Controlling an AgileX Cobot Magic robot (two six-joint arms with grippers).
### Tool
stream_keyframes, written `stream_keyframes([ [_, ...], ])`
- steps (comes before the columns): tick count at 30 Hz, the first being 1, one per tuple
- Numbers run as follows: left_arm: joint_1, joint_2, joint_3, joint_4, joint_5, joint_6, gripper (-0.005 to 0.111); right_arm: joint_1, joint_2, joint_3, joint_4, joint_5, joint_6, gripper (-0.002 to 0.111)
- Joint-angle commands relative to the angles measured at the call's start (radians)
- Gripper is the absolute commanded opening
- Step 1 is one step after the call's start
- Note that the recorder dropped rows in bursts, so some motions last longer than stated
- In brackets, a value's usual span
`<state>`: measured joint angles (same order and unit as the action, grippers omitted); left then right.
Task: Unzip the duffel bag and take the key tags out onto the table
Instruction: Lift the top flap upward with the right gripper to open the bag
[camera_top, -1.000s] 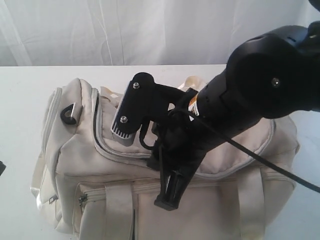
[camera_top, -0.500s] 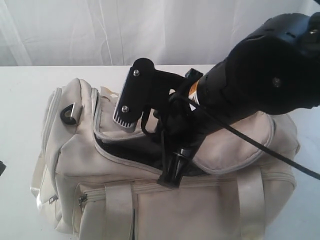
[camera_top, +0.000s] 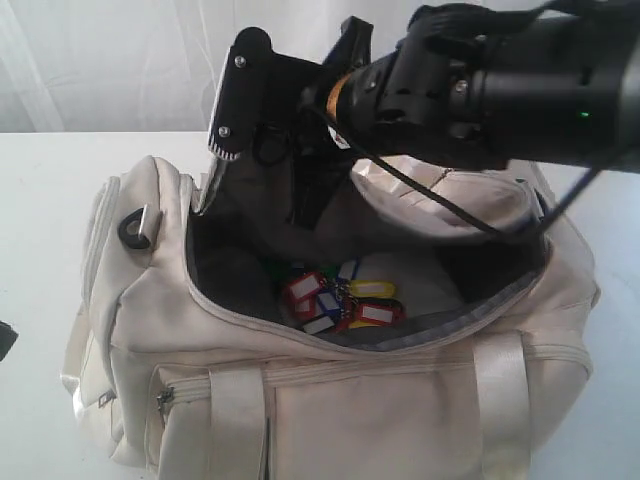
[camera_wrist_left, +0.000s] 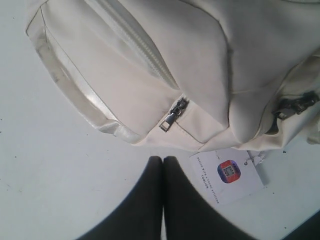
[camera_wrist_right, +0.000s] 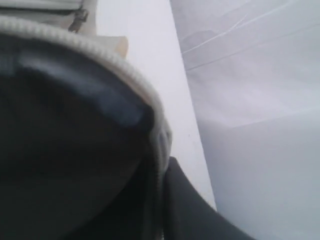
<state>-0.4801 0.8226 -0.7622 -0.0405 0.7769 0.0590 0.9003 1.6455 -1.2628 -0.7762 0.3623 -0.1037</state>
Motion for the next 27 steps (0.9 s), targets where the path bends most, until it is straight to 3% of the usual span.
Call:
stream_keyframes([
  [1, -0.005, -0.009, 0.006, -0.019, 0.012, -0.001, 0.0, -0.046, 0.114, -0.131, -0.055, -0.052, 0.034, 0.0],
  [15, -0.005, -0.009, 0.006, -0.023, 0.008, 0.001, 0.0, -0.13, 0.367, -0.459, -0.055, -0.057, 0.214, 0.001],
  [17, -0.005, -0.009, 0.006, -0.023, 0.008, 0.001, 0.0, -0.142, 0.381, -0.482, -0.051, -0.026, 0.221, 0.009],
  [23, -0.005, -0.009, 0.006, -0.026, 0.008, 0.001, 0.0, -0.167, 0.389, -0.518, -0.059, 0.007, 0.222, 0.056],
  [27, -0.005, -0.009, 0.006, -0.026, 0.008, 0.001, 0.0, -0.173, 0.387, -0.563, -0.097, 0.045, 0.244, 0.06],
])
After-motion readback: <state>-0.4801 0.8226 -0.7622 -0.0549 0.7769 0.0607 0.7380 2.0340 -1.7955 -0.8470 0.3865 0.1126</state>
